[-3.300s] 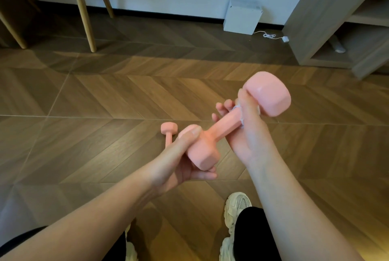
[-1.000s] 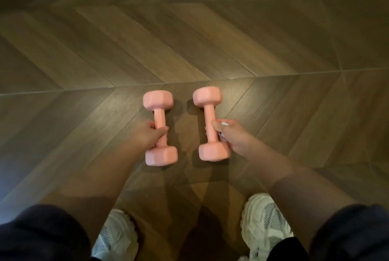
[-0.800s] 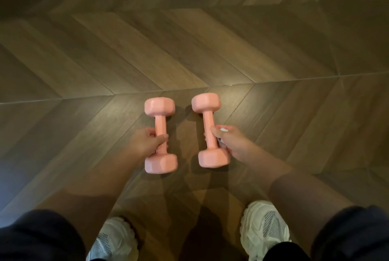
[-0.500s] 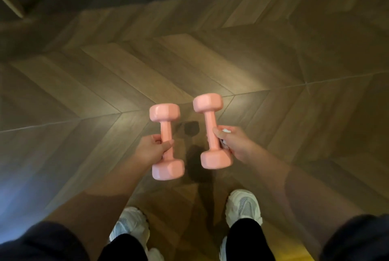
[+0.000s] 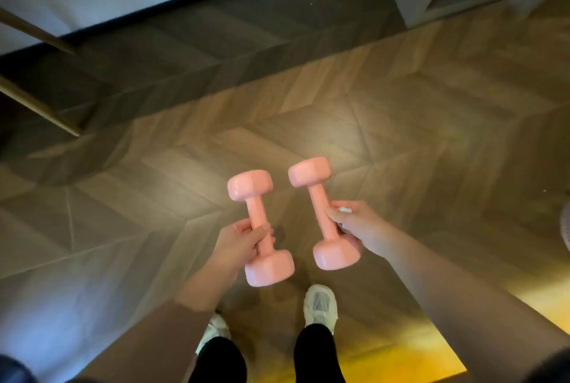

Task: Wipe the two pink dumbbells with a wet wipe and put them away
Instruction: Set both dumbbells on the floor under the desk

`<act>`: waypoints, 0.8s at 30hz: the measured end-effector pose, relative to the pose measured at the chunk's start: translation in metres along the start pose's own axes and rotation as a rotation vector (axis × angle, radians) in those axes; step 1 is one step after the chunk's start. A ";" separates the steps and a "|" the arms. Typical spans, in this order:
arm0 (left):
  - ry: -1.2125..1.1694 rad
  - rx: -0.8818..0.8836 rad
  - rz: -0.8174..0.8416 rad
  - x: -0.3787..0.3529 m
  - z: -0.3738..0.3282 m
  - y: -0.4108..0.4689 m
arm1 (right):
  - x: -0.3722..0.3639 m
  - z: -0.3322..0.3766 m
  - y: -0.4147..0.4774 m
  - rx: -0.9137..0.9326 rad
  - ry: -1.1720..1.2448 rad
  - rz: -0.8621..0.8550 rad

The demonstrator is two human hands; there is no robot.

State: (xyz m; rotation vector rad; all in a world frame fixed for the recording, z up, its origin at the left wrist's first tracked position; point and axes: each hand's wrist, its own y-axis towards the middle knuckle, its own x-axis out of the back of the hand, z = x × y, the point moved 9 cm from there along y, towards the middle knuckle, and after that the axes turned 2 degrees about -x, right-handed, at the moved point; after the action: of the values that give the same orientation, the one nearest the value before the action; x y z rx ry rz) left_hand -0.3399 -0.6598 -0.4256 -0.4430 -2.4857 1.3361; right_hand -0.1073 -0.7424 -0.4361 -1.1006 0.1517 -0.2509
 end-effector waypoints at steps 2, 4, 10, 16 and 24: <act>0.003 0.000 0.012 -0.026 -0.024 -0.004 | 0.029 0.023 -0.012 0.005 -0.042 -0.016; 0.015 -0.005 0.032 -0.053 -0.050 -0.002 | 0.059 0.047 -0.016 0.023 -0.024 -0.038; 0.080 -0.028 0.102 -0.130 -0.134 0.037 | 0.148 0.111 0.005 0.035 0.039 -0.135; 0.153 -0.023 0.127 -0.199 -0.211 0.091 | 0.232 0.167 0.038 0.026 0.111 -0.206; 0.149 0.007 0.087 -0.285 -0.300 0.130 | 0.341 0.225 0.061 0.029 0.177 -0.250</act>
State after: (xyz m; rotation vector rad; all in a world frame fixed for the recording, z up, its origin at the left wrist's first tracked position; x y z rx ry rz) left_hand 0.0533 -0.4783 -0.4049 -0.6317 -2.3642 1.2930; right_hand 0.2830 -0.6161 -0.3890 -1.0673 0.1676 -0.5739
